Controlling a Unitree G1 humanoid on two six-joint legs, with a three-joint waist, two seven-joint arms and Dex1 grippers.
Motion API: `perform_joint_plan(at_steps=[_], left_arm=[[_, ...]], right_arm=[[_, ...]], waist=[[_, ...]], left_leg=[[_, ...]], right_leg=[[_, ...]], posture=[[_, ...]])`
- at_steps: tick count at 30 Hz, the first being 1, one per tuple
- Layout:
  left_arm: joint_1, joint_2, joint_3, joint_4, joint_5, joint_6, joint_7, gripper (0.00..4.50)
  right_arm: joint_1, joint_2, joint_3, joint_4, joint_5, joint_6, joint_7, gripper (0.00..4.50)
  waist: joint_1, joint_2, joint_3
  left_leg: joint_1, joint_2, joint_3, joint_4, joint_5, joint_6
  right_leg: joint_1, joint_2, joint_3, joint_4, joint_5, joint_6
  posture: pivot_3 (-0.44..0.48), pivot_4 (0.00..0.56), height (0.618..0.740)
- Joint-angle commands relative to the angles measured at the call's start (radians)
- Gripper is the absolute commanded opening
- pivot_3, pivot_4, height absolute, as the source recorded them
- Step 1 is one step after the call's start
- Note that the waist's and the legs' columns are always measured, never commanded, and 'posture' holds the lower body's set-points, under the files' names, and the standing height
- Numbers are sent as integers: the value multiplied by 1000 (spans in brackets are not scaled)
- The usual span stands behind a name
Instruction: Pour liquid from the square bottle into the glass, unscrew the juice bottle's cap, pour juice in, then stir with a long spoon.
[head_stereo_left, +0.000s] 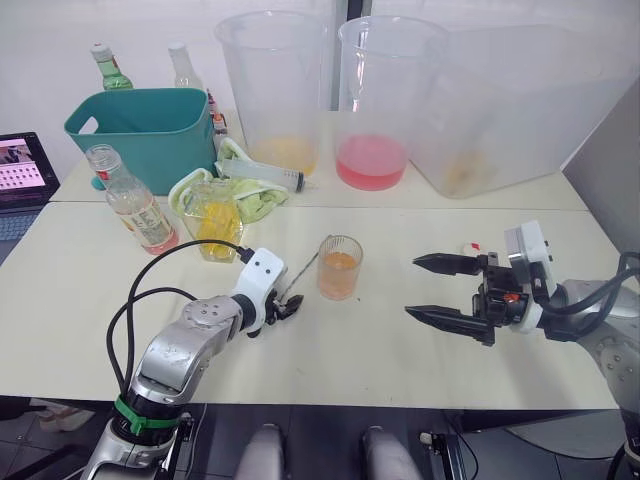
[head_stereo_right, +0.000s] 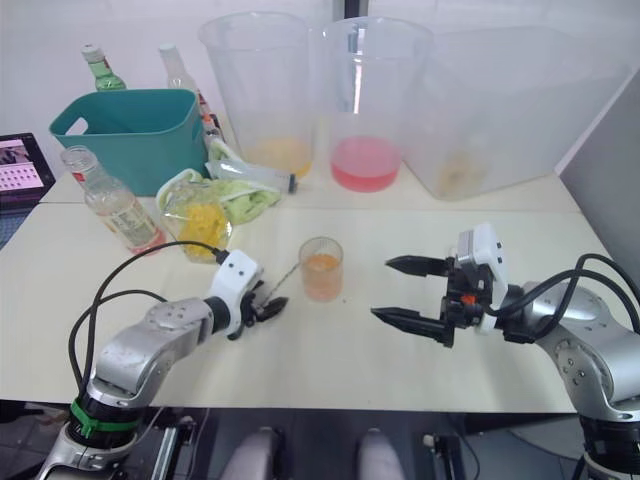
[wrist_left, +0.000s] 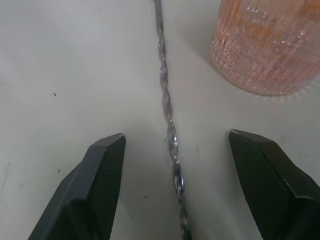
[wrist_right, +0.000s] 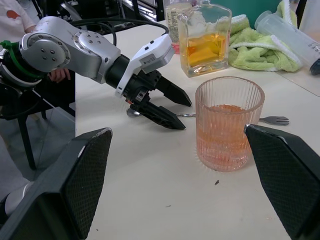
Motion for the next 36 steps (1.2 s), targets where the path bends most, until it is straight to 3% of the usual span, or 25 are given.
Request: perform_joint_plan(at_steps=[1,9,17,21,25,30,36], left_arm=[[-1,-3,-10,3,17,22,8,2636],[-8,-20,15,-3,20,59,28,36],[-31,15,122,-38,-10,14,-15,36],[-36,76,175,-76,-50,-15,-87,36],[10,189,229,-118,-108,-66,-223,36],[132,386,251,-65,-74,-265,-416,36],[229,492,254,9,-23,-439,-513,36]], right_arm=[[2,-1,-33,-36,13,-20,-7,4500],[-10,9,-8,-25,-3,-31,-13,4500],[-37,15,15,-3,-12,-34,3,4500],[-58,15,18,8,-1,-27,19,4500],[-74,4,23,13,7,-21,47,4500],[-72,-22,21,-8,33,3,83,4500],[-45,-64,-1,-47,64,25,104,4500]], waist=[[0,0,0],[1,0,0],[-1,0,0],[-3,0,0],[-3,0,0],[-4,0,0],[1,0,0]], left_leg=[[0,0,0,0,0,0],[0,0,0,0,0,0],[0,0,0,0,0,0],[0,0,0,0,0,0],[0,0,0,0,0,0],[0,0,0,-1,0,0],[-1,1,1,-1,0,0]], right_leg=[[0,0,0,0,0,0],[0,0,0,0,0,0],[0,0,0,1,0,0],[-1,0,0,1,0,0],[-1,0,0,1,0,0],[-1,0,0,1,0,0],[-1,0,0,-2,0,0]], posture=[[0,150,733],[0,150,733],[0,150,733],[0,150,733],[0,150,733],[0,150,733],[0,150,733]])
